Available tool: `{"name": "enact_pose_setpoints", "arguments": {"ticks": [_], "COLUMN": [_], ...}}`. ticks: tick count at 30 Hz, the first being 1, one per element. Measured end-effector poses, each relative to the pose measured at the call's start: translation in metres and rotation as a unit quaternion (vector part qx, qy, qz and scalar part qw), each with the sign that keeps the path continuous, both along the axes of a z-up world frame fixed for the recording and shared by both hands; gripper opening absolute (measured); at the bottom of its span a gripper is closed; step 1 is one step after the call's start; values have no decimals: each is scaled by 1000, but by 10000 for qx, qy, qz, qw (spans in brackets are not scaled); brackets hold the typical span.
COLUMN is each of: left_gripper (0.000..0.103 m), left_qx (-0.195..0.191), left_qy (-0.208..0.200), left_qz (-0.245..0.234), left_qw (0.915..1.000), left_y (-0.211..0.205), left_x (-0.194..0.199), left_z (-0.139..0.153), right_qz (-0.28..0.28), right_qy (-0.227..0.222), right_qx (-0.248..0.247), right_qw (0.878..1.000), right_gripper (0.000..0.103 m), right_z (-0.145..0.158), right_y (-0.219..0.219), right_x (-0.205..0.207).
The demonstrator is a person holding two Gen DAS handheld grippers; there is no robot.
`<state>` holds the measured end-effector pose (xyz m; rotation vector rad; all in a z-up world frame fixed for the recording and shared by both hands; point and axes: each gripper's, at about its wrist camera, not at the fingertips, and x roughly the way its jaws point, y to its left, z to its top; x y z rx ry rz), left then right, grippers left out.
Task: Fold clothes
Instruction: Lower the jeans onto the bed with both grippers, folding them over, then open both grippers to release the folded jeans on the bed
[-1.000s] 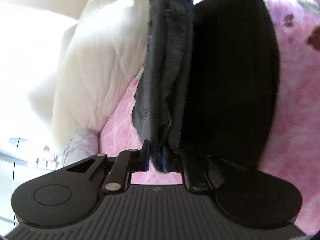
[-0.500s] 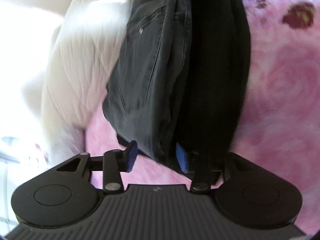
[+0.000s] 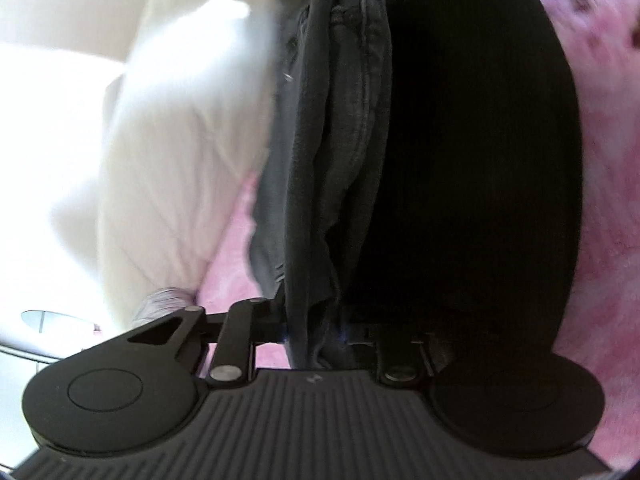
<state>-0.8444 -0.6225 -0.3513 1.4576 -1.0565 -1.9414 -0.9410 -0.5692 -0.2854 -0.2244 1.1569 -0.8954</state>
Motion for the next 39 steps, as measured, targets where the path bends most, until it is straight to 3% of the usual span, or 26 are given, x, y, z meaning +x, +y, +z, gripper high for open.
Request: {"name": "enact_pose_setpoints", "arguments": {"ticks": [5,12,18,27,31,34,36,39], "left_gripper": [17,17,16,18,22,25,27,27], "left_qx": [85,204,258,140,307,604,847,1056], "left_qy": [52,124,117,-121,-138,-78,39,463], "left_qz": [99,237,295,216,270,476,708,1018], "left_qw": [9999,9994,9992,9996,9991,9970,9939,9881], "left_y": [21,50,75,105,116,122,121,96], "left_x": [2,4,5,14,24,44,65,71], "left_z": [1,3,3,-6,5,20,34,53], "right_qz": [-117,158,22,215,203,160,-77,-538], "right_qy": [-144,198,143,566,710,868,866,647], "right_qx": [-228,297,197,68,83,110,221,346], "right_qw": [9996,9992,9997,9981,9972,9960,9960,9959], "right_gripper": [35,35,35,37,37,44,50,50], "right_z": [27,-37,-33,-49,-51,-47,-41,-21], "right_y": [10,41,47,62,65,65,67,71], "right_x": [-6,5,5,12,13,14,10,3]}}
